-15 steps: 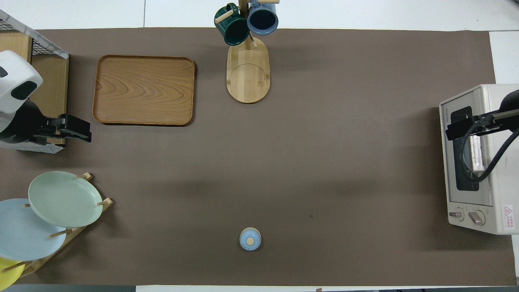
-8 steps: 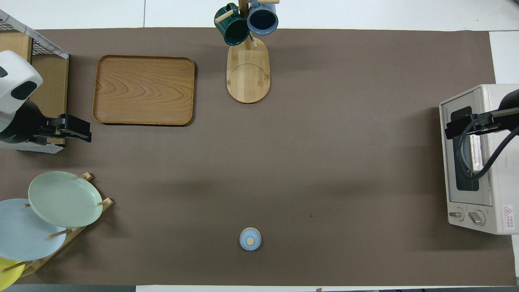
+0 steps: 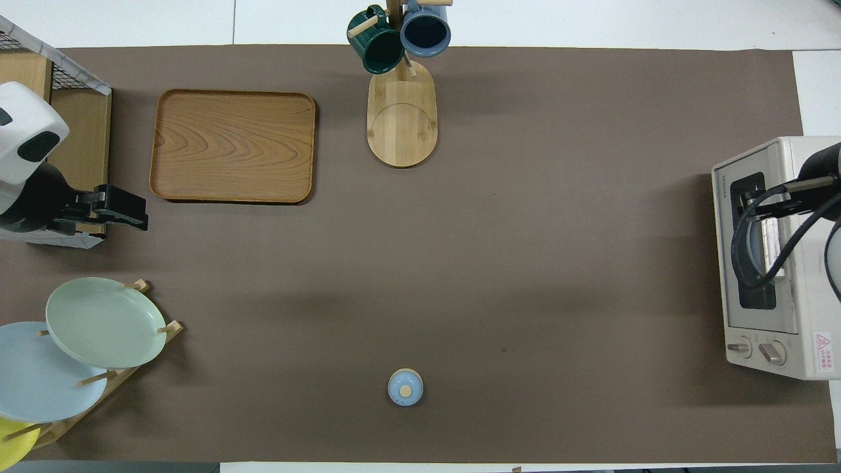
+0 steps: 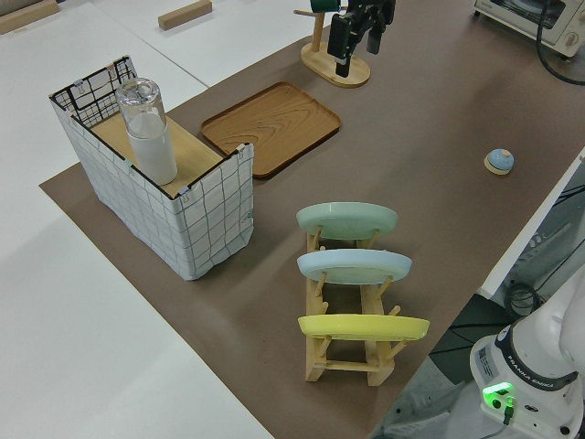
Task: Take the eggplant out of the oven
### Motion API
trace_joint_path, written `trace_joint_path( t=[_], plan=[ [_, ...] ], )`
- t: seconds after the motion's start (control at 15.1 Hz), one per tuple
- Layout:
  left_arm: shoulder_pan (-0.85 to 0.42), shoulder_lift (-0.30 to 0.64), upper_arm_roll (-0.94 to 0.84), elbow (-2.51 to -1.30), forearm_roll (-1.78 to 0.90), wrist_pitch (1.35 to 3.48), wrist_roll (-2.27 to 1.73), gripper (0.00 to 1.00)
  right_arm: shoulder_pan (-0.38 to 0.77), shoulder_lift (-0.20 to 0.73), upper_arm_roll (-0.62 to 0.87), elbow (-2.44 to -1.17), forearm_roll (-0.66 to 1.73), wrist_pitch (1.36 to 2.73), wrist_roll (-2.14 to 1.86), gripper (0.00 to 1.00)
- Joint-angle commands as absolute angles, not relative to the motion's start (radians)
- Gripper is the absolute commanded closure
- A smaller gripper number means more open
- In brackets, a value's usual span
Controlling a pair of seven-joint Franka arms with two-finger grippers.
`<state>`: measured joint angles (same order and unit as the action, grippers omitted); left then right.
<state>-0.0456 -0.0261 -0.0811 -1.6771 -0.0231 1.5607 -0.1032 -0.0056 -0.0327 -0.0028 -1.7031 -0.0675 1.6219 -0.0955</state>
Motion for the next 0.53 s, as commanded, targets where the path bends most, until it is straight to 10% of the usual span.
trace_joint_path(
  t=[0.0, 0.46],
  plan=[
    [-0.035, -0.038, -0.086, -1.680, -0.021, 1.555, -0.110, 0.00, -0.015, -0.093, 0.002, -1.853, -0.147, 1.748, -0.029, 1.00],
    [-0.037, -0.038, -0.086, -1.680, -0.021, 1.555, -0.110, 0.00, -0.092, -0.075, -0.008, -1.939, -0.161, 1.835, -0.054, 1.00]
  ],
)
